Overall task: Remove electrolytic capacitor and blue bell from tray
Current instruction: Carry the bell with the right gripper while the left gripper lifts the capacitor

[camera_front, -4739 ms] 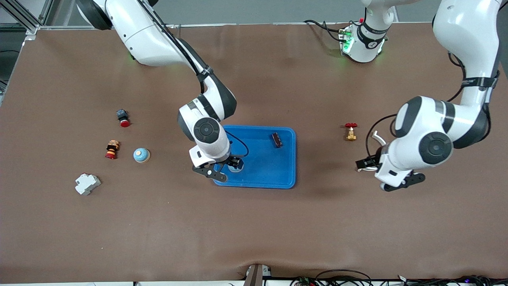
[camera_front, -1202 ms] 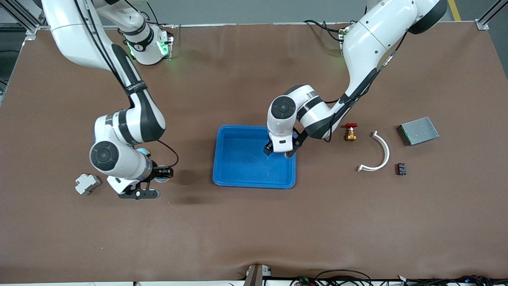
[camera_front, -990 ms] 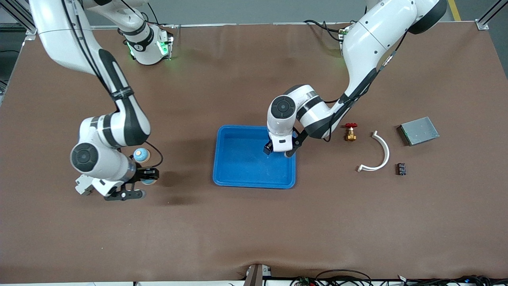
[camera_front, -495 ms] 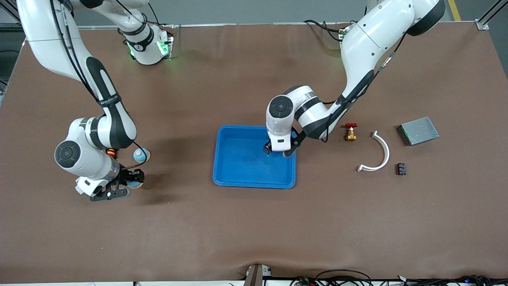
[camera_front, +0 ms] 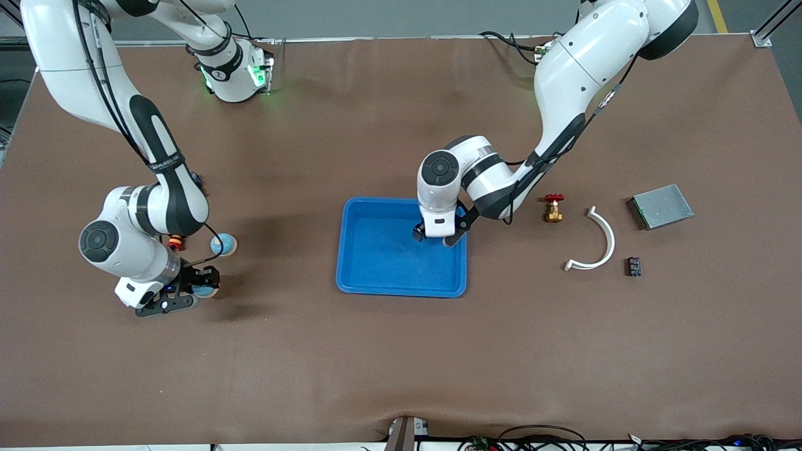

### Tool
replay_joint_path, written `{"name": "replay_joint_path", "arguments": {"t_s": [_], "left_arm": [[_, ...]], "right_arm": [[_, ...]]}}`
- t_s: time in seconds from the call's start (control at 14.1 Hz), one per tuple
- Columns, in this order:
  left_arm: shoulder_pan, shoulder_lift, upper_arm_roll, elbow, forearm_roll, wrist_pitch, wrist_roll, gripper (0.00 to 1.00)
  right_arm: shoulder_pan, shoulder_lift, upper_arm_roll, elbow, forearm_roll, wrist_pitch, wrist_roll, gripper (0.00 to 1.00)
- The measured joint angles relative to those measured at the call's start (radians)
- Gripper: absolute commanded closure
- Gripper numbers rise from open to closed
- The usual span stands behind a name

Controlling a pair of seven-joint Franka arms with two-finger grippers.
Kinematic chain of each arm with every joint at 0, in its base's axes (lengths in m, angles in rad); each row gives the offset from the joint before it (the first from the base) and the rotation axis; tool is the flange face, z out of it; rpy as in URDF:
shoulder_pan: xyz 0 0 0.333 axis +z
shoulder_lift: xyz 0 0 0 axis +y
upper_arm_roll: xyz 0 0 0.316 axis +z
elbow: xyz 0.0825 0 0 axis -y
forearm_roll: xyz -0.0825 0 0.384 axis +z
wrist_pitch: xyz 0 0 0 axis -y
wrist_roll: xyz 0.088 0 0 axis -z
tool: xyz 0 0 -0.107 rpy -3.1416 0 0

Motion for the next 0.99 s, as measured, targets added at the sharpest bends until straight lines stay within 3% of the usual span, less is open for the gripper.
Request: {"name": "replay_joint_path", "arguments": {"t_s": [0.07, 0.5, 0.64, 0.85, 0.99], "left_arm": [[-0.003, 0.0, 0.0, 0.0, 0.0, 0.0, 0.0, 0.0], [-0.003, 0.003, 0.001, 0.0, 0.0, 0.0, 0.0, 0.55], [-0.003, 0.005, 0.002, 0.0, 0.0, 0.0, 0.0, 0.68], [-0.001, 0.006, 0.003, 0.0, 0.0, 0.001, 0.0, 1.0], [0.002, 0.006, 0.004, 0.002, 0.0, 0.001, 0.0, 1.0]], "right_arm": [[-0.003, 0.005, 0.0, -0.008, 0.0, 0.018, -0.001, 1.0], [-0.007, 0.037, 0.0, -0.046, 0.0, 0.107, -0.003, 1.0], [-0.007, 0.037, 0.0, -0.046, 0.0, 0.109, -0.003, 1.0], [-0.007, 0.037, 0.001, -0.046, 0.0, 0.111, -0.003, 1.0], [-0.007, 0.037, 0.001, -0.046, 0.0, 0.112, -0.003, 1.0]]}}
